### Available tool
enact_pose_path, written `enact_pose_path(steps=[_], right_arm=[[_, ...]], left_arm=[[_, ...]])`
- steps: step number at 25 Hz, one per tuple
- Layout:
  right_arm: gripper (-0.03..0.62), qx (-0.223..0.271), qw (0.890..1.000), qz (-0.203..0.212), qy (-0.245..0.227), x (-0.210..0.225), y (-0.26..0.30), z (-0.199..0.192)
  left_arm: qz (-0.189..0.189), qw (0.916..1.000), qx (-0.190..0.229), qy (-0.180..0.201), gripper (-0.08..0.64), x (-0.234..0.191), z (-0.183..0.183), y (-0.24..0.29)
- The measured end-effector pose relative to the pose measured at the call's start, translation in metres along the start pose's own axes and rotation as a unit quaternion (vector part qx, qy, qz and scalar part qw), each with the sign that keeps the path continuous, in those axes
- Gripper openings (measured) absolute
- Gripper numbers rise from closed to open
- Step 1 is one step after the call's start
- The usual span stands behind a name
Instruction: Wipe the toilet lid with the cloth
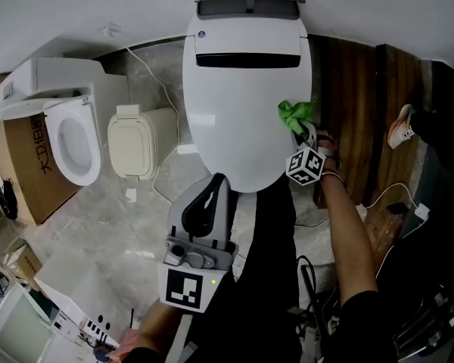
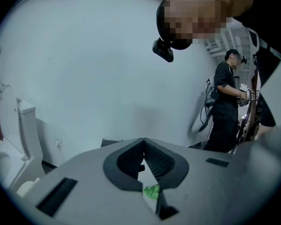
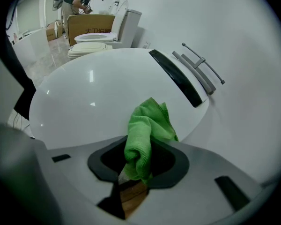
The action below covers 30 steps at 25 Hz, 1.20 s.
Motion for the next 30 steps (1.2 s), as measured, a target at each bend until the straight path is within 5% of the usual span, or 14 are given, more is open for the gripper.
enact_pose_path(steps=[17,30], right_arm=[[0.127,-0.036,0.991,0.036,0.124,-0.157,-0.046,-0.021],[0.127,-0.041,0.964,0.095,0.243,-0.258,-0.068,-0.006]], left_arm=[[-0.058,0.9983,-0.009,0.003,0.009,-0.015,-0.024,-0.039],[-0.056,0.9984,-0.006,-0.004,0.009,-0.021,-0.031,-0.055]])
Point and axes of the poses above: the fingertips, and each gripper's own axes: y forward along the fingers, x to its right, z out of its top, the point moved 1 cm from there along -y, backward along the fingers, and after that the axes turned 3 degrees about y, right-handed, at the moved point
